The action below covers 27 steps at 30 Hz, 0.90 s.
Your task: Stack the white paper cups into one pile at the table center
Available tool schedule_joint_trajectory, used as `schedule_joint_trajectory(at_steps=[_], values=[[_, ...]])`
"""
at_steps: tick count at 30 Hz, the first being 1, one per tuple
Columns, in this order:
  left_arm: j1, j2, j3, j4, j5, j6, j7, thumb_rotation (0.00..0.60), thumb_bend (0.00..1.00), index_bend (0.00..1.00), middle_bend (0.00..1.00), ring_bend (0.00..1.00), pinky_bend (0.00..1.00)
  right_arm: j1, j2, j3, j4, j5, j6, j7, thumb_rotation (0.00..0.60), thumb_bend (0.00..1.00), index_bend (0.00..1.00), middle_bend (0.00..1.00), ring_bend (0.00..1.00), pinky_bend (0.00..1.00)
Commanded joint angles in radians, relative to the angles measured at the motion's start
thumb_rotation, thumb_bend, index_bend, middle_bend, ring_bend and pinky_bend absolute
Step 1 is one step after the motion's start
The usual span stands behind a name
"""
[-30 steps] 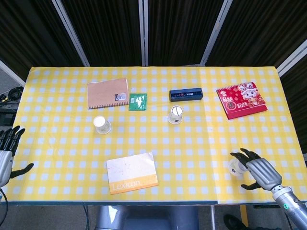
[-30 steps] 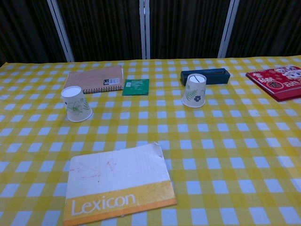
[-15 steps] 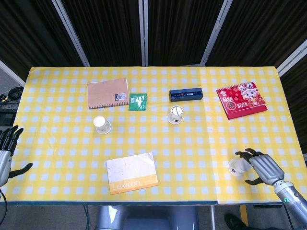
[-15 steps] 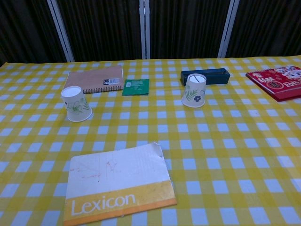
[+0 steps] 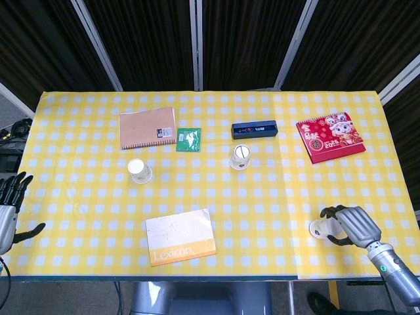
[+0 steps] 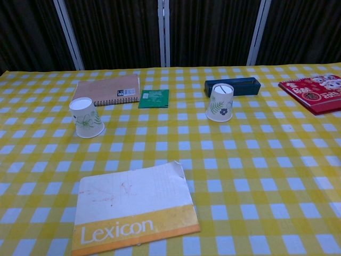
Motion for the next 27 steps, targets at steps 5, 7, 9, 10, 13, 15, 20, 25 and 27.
schedule_joint_trajectory(at_steps=[5, 7, 9, 10, 13, 15, 20, 25, 27], values=[[-0.010, -0.003, -0.006, 0.004, -0.022, -0.025, 0.002, 0.600, 0.00, 0.00, 0.00, 0.00, 0.00, 0.097, 0.075, 0.108, -0.142, 0.022, 0.006, -0.020, 0.600, 0.21, 0.41, 0.47, 0.40, 0.59], [-0.015, -0.005, -0.009, 0.004, -0.032, -0.035, 0.005, 0.600, 0.00, 0.00, 0.00, 0.00, 0.00, 0.152, 0.097, 0.167, -0.201, 0.080, -0.050, -0.065, 0.600, 0.21, 0.41, 0.47, 0.40, 0.59], [-0.019, -0.006, -0.011, 0.003, -0.038, -0.041, 0.007, 0.600, 0.00, 0.00, 0.00, 0.00, 0.00, 0.193, 0.104, 0.211, -0.234, 0.135, -0.097, -0.107, 0.600, 0.21, 0.41, 0.46, 0.40, 0.59], [-0.020, -0.006, -0.012, 0.004, -0.040, -0.044, 0.007, 0.600, 0.00, 0.00, 0.00, 0.00, 0.00, 0.210, 0.103, 0.228, -0.242, 0.156, -0.114, -0.123, 0.600, 0.21, 0.41, 0.46, 0.40, 0.59], [-0.026, -0.009, -0.016, 0.007, -0.052, -0.056, 0.010, 0.600, 0.00, 0.00, 0.00, 0.00, 0.00, 0.285, 0.084, 0.299, -0.254, 0.254, -0.187, -0.203, 0.600, 0.21, 0.41, 0.46, 0.40, 0.59], [-0.030, -0.010, -0.020, 0.010, -0.064, -0.066, 0.010, 0.600, 0.00, 0.00, 0.00, 0.00, 0.00, 0.342, 0.061, 0.340, -0.247, 0.326, -0.239, -0.267, 0.600, 0.21, 0.41, 0.45, 0.40, 0.59], [-0.042, -0.013, -0.031, 0.020, -0.095, -0.089, 0.006, 0.600, 0.00, 0.00, 0.00, 0.00, 0.00, 0.470, -0.024, 0.387, -0.216, 0.534, -0.359, -0.440, 0.600, 0.21, 0.41, 0.45, 0.40, 0.59], [-0.052, -0.016, -0.038, 0.027, -0.114, -0.109, 0.005, 0.600, 0.00, 0.00, 0.00, 0.00, 0.00, 0.551, -0.114, 0.379, -0.174, 0.670, -0.384, -0.566, 0.600, 0.21, 0.41, 0.45, 0.40, 0.59], [-0.054, -0.017, -0.038, 0.029, -0.117, -0.112, 0.004, 0.600, 0.00, 0.00, 0.00, 0.00, 0.00, 0.568, -0.136, 0.374, -0.160, 0.702, -0.383, -0.597, 0.600, 0.21, 0.41, 0.45, 0.40, 0.59]])
